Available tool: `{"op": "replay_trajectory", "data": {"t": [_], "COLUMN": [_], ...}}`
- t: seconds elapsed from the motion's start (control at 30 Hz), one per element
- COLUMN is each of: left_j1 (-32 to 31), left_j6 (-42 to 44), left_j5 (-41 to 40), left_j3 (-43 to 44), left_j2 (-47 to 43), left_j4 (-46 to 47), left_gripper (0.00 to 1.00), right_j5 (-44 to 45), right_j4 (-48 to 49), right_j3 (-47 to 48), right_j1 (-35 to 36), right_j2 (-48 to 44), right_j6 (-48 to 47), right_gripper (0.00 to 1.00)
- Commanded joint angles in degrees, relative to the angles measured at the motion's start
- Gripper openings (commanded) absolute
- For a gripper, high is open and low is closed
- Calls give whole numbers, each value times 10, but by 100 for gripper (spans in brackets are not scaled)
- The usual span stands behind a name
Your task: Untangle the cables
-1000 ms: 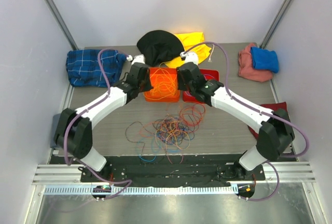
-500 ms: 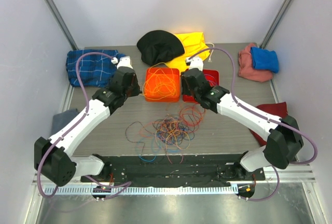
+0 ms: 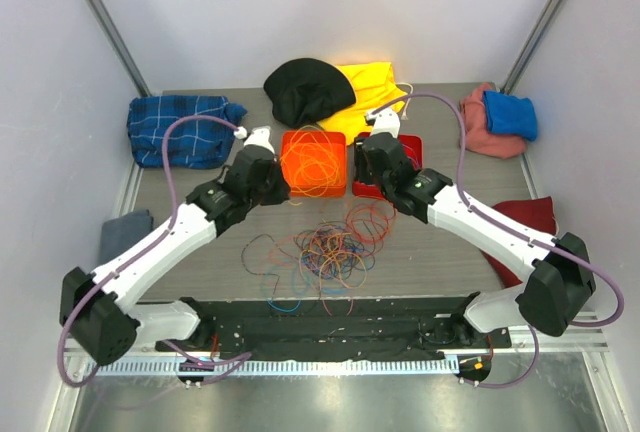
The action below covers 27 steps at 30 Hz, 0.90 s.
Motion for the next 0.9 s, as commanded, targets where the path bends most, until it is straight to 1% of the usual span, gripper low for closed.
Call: {"op": "replay_trajectory", "data": {"t": [0.0,0.03,0.07,0.1,0.13,0.2,0.23,0.3,0.33,0.37,0.43,0.47,0.57,0.67,0.77,0.8,0.87], "left_j1": [-1,0,3,6,16,26,33,40,46,48,56,60,73,75,75,75,71], "left_j6": [3,9,17,29,30,33,35,36,41,44,51,55,59,60,48,42,37], "left_j5": [-13,-19,-33,-36,-35,-31,-31,-29,-31,-32,-40,-43,-47,-45,-33,-32,-45], "left_j3": [36,52,68,111,134,182,226,270,313,333,372,403,437,432,384,341,290], "left_j2": [65,104,125,145,191,231,264,298,311,343,373,400,435,462,456,436,413], "left_j4": [39,40,42,40,35,32,33,28,21,16,6,-7,-20,-23,-16,1,29], "left_gripper": [0,0,0,0,0,0,0,0,0,0,0,0,0,0,0,0,0], "right_j5": [3,2,1,1,0,-3,-4,-3,-5,-6,-10,-10,-10,-11,-17,-17,-21], "right_j4": [27,27,27,27,28,27,27,27,30,31,33,34,35,38,43,44,48], "right_j3": [-10,-15,-16,-20,-22,-28,-31,-39,-43,-46,-55,-57,-66,-74,-81,-83,-89], "right_j1": [3,3,3,3,3,3,3,3,3,3,3,3,3,3,3,3,3], "right_j2": [-25,-27,-29,-33,-36,-40,-45,-50,-57,-59,-63,-66,-73,-76,-79,-81,-80], "right_j6": [12,13,13,13,13,13,14,13,14,14,14,13,11,10,12,13,13], "right_gripper": [46,46,46,46,46,46,46,46,46,46,45,46,46,46,46,46,46]}}
